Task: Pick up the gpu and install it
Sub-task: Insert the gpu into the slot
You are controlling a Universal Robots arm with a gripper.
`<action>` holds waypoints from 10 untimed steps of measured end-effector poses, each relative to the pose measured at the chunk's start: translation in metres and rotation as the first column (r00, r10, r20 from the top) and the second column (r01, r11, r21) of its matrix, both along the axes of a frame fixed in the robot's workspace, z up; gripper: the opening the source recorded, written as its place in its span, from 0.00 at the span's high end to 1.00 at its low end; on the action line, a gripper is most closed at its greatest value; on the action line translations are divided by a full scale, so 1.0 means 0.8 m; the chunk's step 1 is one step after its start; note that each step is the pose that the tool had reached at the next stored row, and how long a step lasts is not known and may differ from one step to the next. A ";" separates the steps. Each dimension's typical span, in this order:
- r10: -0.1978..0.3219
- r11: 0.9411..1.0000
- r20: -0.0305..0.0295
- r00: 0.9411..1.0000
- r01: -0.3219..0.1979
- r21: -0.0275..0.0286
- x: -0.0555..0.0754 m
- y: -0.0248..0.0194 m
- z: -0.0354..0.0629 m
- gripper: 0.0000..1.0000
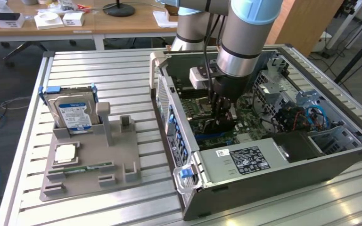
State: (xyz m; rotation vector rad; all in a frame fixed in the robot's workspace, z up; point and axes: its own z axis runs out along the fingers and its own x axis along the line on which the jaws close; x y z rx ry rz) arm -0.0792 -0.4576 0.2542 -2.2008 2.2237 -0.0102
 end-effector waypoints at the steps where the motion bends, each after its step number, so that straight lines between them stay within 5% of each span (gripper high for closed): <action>1: 0.000 1.000 0.000 1.000 0.000 0.000 0.000 0.0000 0.000 0.74; 10: -0.015 1.000 0.000 1.000 0.015 -0.001 0.000 0.0000 0.000 0.74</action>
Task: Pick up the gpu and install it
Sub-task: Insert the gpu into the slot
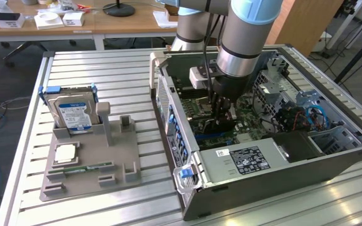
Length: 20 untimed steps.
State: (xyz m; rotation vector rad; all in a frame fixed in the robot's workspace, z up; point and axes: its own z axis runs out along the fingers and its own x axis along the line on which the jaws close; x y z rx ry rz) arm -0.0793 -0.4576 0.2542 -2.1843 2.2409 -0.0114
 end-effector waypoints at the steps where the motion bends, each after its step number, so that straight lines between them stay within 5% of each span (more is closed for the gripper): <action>1: 0.000 1.000 0.000 1.000 0.000 0.000 0.000 0.0000 0.000 0.74; 20: 0.000 1.000 0.000 1.000 0.000 0.000 -0.002 0.0000 -0.002 0.74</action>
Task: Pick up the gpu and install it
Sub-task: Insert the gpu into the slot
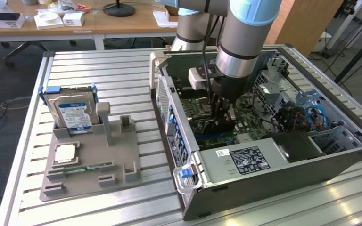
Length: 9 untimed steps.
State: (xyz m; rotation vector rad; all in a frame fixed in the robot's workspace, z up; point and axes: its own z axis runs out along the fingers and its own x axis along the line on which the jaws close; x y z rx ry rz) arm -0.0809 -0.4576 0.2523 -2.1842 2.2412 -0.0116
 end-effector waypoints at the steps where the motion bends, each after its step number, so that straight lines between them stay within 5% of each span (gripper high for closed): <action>1: 0.000 1.000 0.000 1.000 0.000 0.000 0.000 0.0000 0.000 0.74; 9: 0.000 1.000 0.000 1.000 0.000 0.000 0.000 0.0000 -0.001 0.74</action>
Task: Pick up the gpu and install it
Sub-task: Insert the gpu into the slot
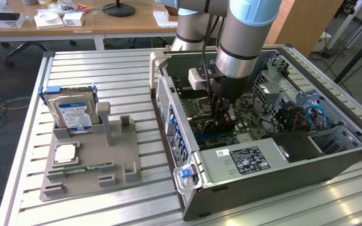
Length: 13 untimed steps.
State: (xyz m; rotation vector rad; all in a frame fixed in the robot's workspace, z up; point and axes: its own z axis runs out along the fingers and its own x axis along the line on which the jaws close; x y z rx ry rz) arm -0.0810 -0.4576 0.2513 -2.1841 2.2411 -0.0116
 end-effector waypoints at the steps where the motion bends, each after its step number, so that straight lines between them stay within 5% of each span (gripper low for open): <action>1: 0.000 1.000 0.000 1.000 0.000 0.000 0.000 0.0000 0.000 0.74; 13: 0.000 1.000 0.000 1.000 0.000 0.000 0.000 0.0000 0.000 0.73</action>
